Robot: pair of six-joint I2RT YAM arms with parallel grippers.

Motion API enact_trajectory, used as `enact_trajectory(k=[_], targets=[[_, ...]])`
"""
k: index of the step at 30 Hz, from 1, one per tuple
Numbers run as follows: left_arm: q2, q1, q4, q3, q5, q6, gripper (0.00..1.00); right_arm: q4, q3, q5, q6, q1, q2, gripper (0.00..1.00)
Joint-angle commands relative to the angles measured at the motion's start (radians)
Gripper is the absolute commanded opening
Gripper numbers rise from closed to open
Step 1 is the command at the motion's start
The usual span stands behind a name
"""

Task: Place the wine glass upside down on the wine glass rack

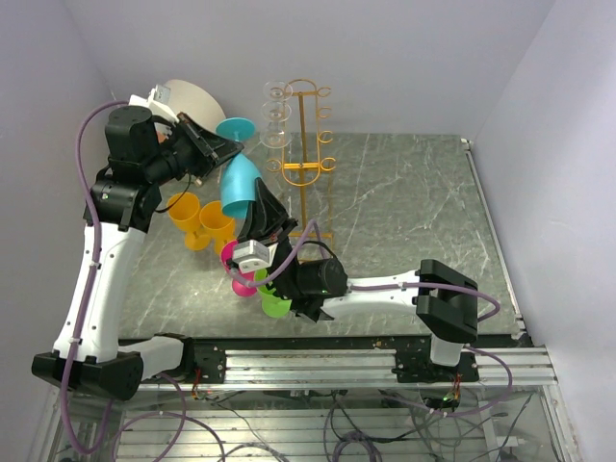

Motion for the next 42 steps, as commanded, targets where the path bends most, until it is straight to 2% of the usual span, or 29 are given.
enact_trajectory(k=[1,7,9,10,12,14,16,19,21,23,29,33,36,39,42], targets=[[-0.020,-0.014,0.055,-0.022,0.063,0.020,0.07,0.300,-0.011,-0.019,0.025,0.001,-0.001,0.00],[-0.026,-0.014,0.175,-0.098,0.182,-0.030,0.07,0.300,-0.031,-0.016,0.040,0.000,-0.015,0.00],[-0.012,-0.014,0.166,-0.096,0.222,-0.031,0.18,0.300,-0.035,-0.018,0.041,0.001,-0.020,0.00],[-0.003,-0.015,0.146,-0.082,0.228,-0.015,0.19,0.299,-0.037,-0.021,0.041,0.001,-0.022,0.00],[0.014,-0.015,0.097,-0.045,0.206,0.025,0.16,0.300,-0.043,-0.025,0.042,0.001,-0.027,0.00],[0.032,-0.017,0.056,-0.016,0.190,0.063,0.08,0.300,-0.048,-0.028,0.043,0.001,-0.030,0.00],[0.040,-0.017,0.040,-0.010,0.198,0.085,0.07,0.300,-0.050,-0.028,0.037,0.001,-0.032,0.01],[0.016,-0.017,0.107,-0.056,0.216,0.117,0.07,0.299,-0.067,-0.027,0.035,0.002,-0.049,0.26],[-0.026,-0.007,0.290,-0.150,0.288,0.148,0.07,0.299,-0.073,-0.012,0.043,0.008,-0.068,0.38],[-0.058,0.001,0.386,-0.201,0.321,0.159,0.07,0.295,-0.080,0.021,0.066,0.018,-0.095,0.46],[-0.048,0.004,0.321,-0.136,0.309,0.256,0.07,0.019,-0.157,0.063,0.234,0.022,-0.262,0.78],[-0.053,0.007,0.255,-0.098,0.271,0.374,0.07,-0.090,-0.220,0.100,0.261,0.046,-0.350,0.88],[-0.052,0.016,0.213,-0.091,0.232,0.431,0.07,-0.235,-0.268,0.122,0.326,0.056,-0.438,0.99],[-0.050,0.023,0.214,-0.096,0.214,0.420,0.07,-0.372,-0.331,0.109,0.429,0.056,-0.520,1.00],[-0.043,0.023,0.235,-0.095,0.216,0.379,0.07,-0.408,-0.371,0.122,0.479,0.059,-0.565,1.00]])
